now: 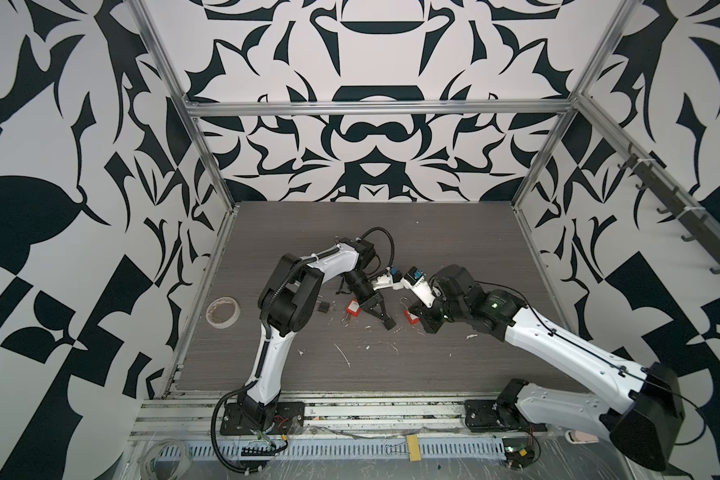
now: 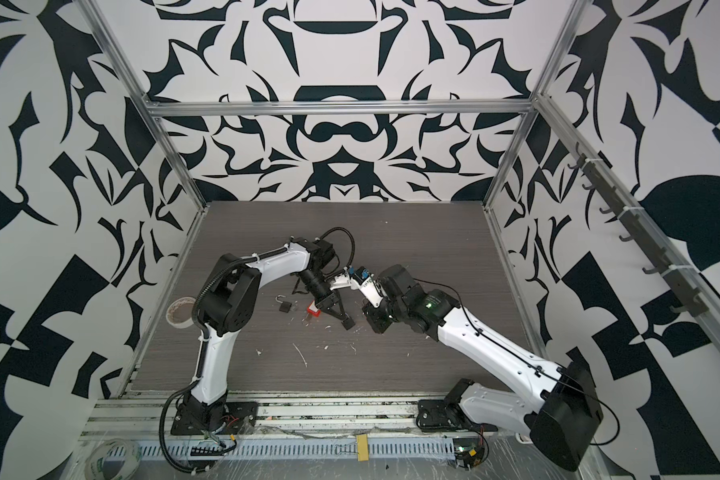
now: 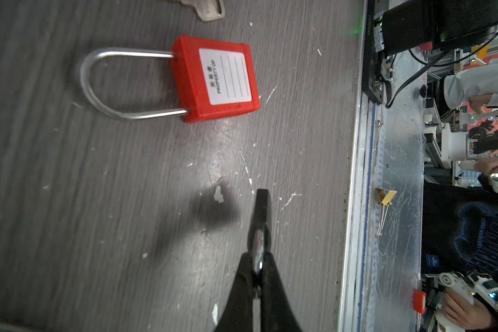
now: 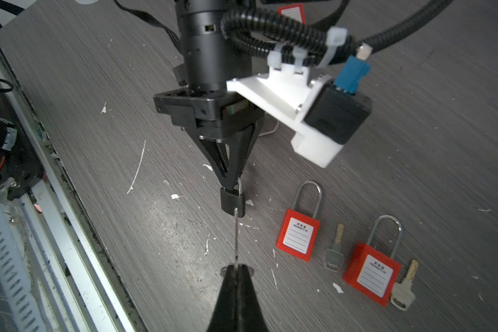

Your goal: Lock with the key

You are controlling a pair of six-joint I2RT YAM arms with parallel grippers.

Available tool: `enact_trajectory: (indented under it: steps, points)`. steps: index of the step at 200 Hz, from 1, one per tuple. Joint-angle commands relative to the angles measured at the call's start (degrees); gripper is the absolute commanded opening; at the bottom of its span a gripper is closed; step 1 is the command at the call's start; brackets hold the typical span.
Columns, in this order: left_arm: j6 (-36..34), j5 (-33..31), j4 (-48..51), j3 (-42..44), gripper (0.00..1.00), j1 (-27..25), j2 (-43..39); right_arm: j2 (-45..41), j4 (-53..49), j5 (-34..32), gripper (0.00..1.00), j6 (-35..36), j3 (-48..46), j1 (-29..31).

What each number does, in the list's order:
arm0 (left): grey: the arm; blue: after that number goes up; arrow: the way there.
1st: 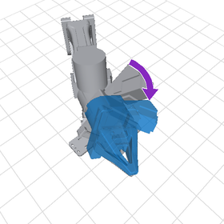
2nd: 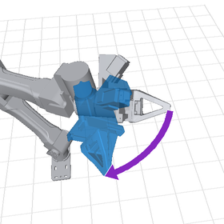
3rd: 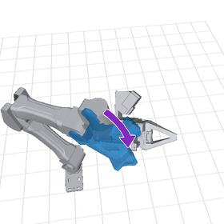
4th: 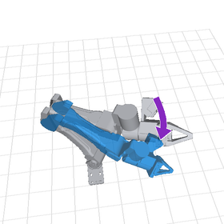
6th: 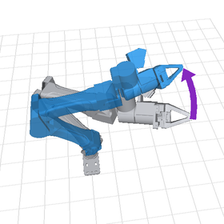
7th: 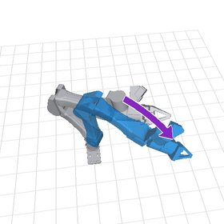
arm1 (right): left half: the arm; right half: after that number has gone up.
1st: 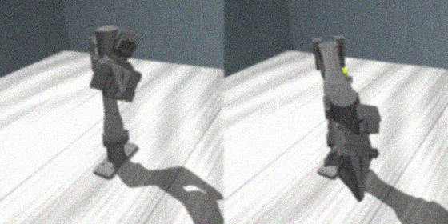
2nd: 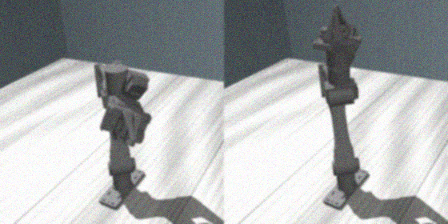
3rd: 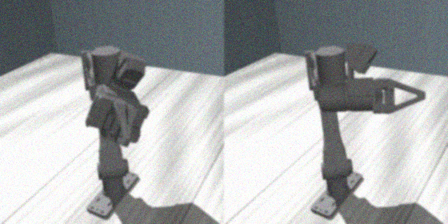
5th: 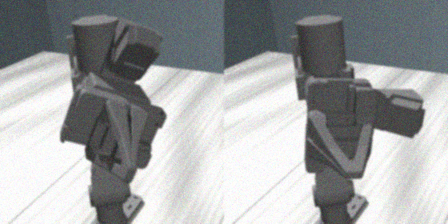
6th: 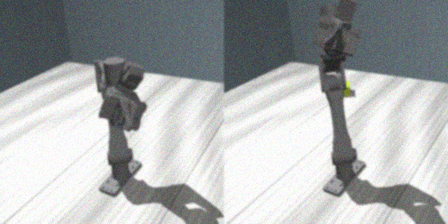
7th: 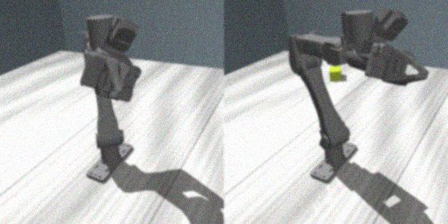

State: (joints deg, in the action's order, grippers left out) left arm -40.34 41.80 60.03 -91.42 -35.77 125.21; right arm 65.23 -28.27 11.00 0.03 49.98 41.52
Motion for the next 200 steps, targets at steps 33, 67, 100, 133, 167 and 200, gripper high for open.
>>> enact_trajectory:
  steps: [33, 67, 100, 133, 167, 200]
  points:
    - [-0.3, -2.1, 6.5, -4.2, 0.0, -0.8, 3.8, 1.8, 3.5, -3.0, 0.0, -7.0, -1.5, 2.1]
    - [0.1, -3.4, 6.7, -5.5, 0.01, -1.0, 4.7, 3.4, 4.0, -4.5, 0.0, -8.5, -2.4, 2.7]
    - [0.5, -4.4, 7.0, -6.8, 0.07, -1.1, 5.4, 4.6, 5.6, -5.3, 0.0, -10.0, -3.7, 2.8]
    - [0.4, -4.5, 7.2, -8.1, 0.18, -1.1, 5.9, 6.1, 6.2, -6.4, 0.0, -11.5, -4.1, 2.9]
    - [0.3, -3.5, 7.7, -9.7, 0.2, -1.1, 6.6, 6.5, 8.1, -7.4, 0.0, -12.7, -5.3, 2.9]
    - [1.2, -3.6, 6.9, -10.2, 0.36, -1.1, 6.0, 6.5, 9.3, -8.4, 0.0, -13.9, -6.7, 3.0]
